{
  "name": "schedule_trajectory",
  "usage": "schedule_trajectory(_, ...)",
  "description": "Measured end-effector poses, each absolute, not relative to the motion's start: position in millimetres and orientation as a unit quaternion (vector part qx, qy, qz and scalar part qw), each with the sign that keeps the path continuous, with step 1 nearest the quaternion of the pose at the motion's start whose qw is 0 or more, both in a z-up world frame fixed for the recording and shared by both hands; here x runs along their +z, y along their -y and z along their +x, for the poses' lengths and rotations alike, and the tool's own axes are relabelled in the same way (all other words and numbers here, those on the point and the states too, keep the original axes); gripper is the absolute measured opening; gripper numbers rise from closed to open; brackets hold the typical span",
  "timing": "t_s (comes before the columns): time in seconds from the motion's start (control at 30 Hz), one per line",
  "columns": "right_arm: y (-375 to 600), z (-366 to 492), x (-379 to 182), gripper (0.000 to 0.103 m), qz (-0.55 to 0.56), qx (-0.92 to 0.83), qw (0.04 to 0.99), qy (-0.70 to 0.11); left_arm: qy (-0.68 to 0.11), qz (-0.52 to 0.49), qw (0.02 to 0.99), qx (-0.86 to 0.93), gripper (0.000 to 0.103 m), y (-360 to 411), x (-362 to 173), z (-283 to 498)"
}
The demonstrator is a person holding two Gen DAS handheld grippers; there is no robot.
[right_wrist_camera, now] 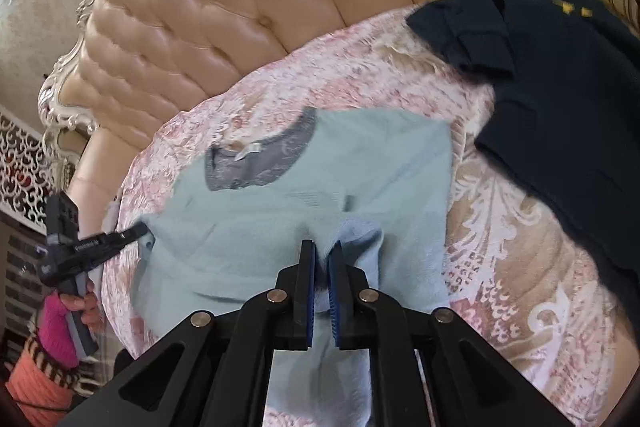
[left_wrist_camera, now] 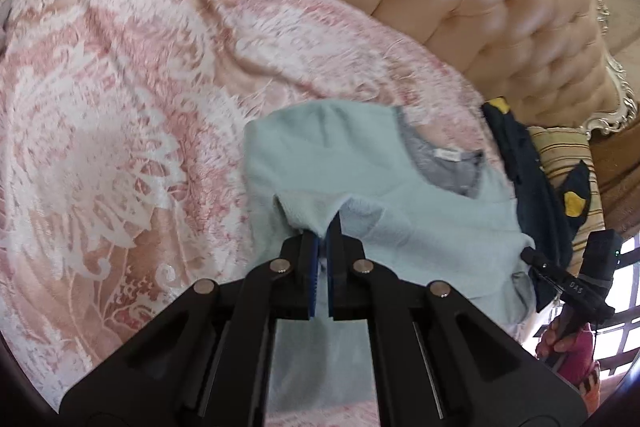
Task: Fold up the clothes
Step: 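Open both grippers and release the folded hem onto the shirt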
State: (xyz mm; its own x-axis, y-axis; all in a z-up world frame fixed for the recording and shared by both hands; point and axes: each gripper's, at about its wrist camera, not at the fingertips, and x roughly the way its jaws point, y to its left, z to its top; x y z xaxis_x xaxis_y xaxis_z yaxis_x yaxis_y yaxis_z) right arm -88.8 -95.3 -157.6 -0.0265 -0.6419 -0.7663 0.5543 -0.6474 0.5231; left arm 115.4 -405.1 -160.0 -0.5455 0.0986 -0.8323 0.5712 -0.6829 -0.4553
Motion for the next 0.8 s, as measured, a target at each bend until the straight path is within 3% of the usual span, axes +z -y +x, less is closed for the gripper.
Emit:
schedule_trajectory(0.03,94,-92,-161,0.016,0.562,-0.714,0.414,0.045,-0.372,0.453,0.147,-0.797,0.005,406,-162,115)
schedule_trajectory(0.1,92,-95,-163,0.051,0.566,-0.714,0.410,0.048,-0.377,0.453,0.144,-0.795,0.007,407,-165,115)
schedule_trajectory(0.17,89,-95,-159,0.065,0.559,-0.713,0.420,0.052,-0.381,0.453,0.142,-0.793,0.011,408,-169,116)
schedule_trajectory(0.2,86,-94,-155,0.070,0.553,-0.717,0.422,0.056,-0.393,0.446,0.132,-0.793,0.019,410,-169,117)
schedule_trajectory(0.23,81,-94,-151,0.072,0.546,-0.720,0.423,0.063,-0.407,0.437,0.120,-0.793,0.041,412,-168,119)
schedule_trajectory(0.27,78,-95,-147,0.076,0.543,-0.722,0.423,0.071,-0.421,0.428,0.108,-0.793,0.055,413,-167,120)
schedule_trajectory(0.3,72,-95,-143,0.077,0.539,-0.725,0.421,0.078,-0.438,0.413,0.090,-0.793,0.080,414,-164,123)
schedule_trajectory(0.33,67,-93,-138,0.078,0.531,-0.732,0.419,0.080,-0.456,0.396,0.071,-0.794,0.096,415,-160,125)
schedule_trajectory(0.37,61,-91,-133,0.078,0.524,-0.738,0.416,0.082,-0.454,0.385,0.074,-0.800,0.102,415,-153,128)
schedule_trajectory(0.5,49,-70,-104,0.078,0.464,-0.774,0.429,0.048,-0.457,0.334,0.066,-0.822,0.103,419,-125,144)
schedule_trajectory(0.57,57,-48,-93,0.077,0.428,-0.786,0.446,-0.017,-0.447,0.317,0.076,-0.833,0.103,418,-111,152)
schedule_trajectory(0.63,67,-22,-89,0.069,0.401,-0.786,0.463,-0.085,-0.422,0.306,0.079,-0.850,0.103,411,-95,161)
schedule_trajectory(0.7,77,1,-96,0.049,0.399,-0.766,0.486,-0.132,-0.378,0.304,0.070,-0.872,0.103,395,-79,170)
schedule_trajectory(0.8,89,32,-123,0.037,0.406,-0.738,0.504,-0.192,-0.337,0.323,0.039,-0.883,0.103,359,-82,176)
